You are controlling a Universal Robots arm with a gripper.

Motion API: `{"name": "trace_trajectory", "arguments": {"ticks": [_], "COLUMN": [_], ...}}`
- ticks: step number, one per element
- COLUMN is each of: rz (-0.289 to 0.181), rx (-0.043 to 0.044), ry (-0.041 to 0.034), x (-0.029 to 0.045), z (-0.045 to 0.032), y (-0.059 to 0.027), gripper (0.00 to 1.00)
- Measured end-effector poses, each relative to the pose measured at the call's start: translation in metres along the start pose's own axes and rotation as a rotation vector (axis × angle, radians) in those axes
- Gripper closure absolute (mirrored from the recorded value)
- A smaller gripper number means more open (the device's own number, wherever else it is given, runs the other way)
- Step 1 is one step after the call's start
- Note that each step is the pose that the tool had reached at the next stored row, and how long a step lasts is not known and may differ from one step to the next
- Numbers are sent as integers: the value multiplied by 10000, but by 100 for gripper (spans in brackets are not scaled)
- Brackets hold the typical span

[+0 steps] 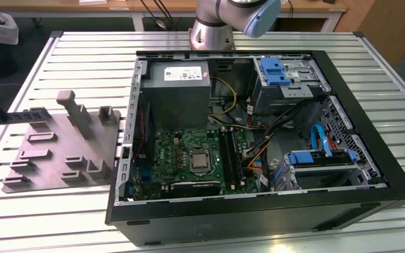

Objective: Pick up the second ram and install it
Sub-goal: 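Pick up the second ram and move it above second insertion slot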

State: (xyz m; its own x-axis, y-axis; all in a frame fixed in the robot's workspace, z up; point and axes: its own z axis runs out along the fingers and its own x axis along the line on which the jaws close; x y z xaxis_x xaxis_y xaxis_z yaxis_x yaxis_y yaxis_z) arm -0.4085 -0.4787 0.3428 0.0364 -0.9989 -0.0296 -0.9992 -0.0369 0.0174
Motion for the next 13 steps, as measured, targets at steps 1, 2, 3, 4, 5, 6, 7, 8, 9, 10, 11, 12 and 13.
{"name": "trace_trajectory", "arguments": {"ticks": [1, 2, 3, 4, 5, 6, 7, 8, 9, 10, 11, 12, 13], "rz": [0, 0, 0, 0, 0, 0, 0, 0, -1, 0, 0, 0, 0], "rx": [0, 0, 1, 0, 0, 0, 0, 0, 0, 0, 1, 0, 0], "ry": [0, -1, -2, -1, -2, -3, -3, -4, -5, -5, -6, -7, -7], "x": [0, 0, -1, -1, -1, -2, -2, -2, -3, -3, -3, -4, -4], "z": [-10, -18, -26, -37, -48, -59, -71, -81, -92, -104, -115, -128, -141], "y": [0, 0, 0, 1, 1, 1, 1, 1, 2, 2, 2, 2, 2], "gripper": [86, 86, 86, 86, 86, 86, 86, 86, 86, 86, 86, 86, 86]}}
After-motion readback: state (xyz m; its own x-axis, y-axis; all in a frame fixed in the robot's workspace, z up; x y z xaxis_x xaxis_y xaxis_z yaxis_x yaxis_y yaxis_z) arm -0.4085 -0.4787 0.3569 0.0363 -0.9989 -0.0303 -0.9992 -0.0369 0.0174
